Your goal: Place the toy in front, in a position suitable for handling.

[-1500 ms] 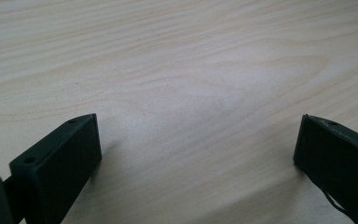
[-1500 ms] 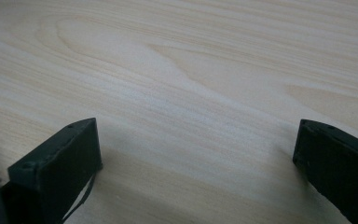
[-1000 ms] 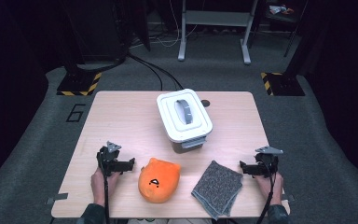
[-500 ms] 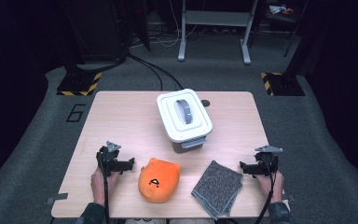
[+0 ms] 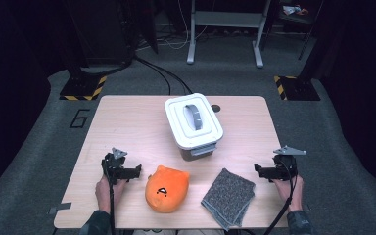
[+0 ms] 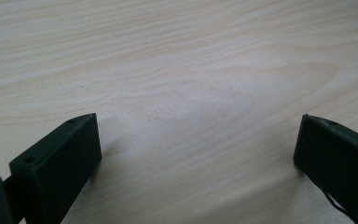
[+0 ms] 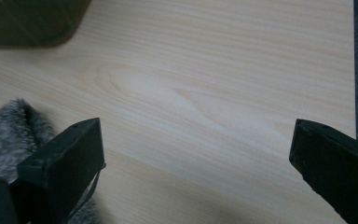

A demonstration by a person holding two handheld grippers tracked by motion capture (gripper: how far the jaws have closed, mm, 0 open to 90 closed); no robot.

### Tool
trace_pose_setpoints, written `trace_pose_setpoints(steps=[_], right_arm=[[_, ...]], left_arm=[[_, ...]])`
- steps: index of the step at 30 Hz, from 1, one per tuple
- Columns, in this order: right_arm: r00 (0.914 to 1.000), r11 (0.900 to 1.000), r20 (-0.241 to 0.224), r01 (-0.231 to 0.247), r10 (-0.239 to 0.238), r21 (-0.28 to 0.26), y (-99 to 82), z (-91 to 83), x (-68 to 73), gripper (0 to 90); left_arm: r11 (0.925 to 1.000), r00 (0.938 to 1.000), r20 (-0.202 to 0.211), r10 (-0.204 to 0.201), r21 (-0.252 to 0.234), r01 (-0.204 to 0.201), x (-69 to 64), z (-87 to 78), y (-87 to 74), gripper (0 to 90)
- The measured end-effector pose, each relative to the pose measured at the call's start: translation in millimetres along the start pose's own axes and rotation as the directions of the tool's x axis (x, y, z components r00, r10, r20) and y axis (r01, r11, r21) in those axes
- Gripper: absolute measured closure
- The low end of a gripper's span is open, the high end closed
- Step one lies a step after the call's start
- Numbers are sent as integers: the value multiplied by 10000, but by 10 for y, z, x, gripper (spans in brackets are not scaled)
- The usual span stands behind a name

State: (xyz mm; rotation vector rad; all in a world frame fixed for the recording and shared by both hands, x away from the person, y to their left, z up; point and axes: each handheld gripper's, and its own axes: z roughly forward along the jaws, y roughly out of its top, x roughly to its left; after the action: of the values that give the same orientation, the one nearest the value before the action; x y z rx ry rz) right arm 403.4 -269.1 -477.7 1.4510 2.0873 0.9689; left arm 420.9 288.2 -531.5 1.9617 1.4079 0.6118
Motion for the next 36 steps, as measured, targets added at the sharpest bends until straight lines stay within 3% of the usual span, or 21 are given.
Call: trace_pose_setpoints(steps=[17,25,36], right_arm=[[9962,9972,-575,638,-660,-394,453,-251,271,34],[9927,9956,-892,766,-812,-532,660,-267,395,38],[9840,9916,-1288,1166,-1230,-560,948,-142,576,47]], left_arm=[[10000,10000,-31,-23,5,23,-6,8,10,4],[10000,10000,-66,-28,-1,28,-12,12,13,4],[10000,10000,-62,-28,0,28,-12,12,13,4]])
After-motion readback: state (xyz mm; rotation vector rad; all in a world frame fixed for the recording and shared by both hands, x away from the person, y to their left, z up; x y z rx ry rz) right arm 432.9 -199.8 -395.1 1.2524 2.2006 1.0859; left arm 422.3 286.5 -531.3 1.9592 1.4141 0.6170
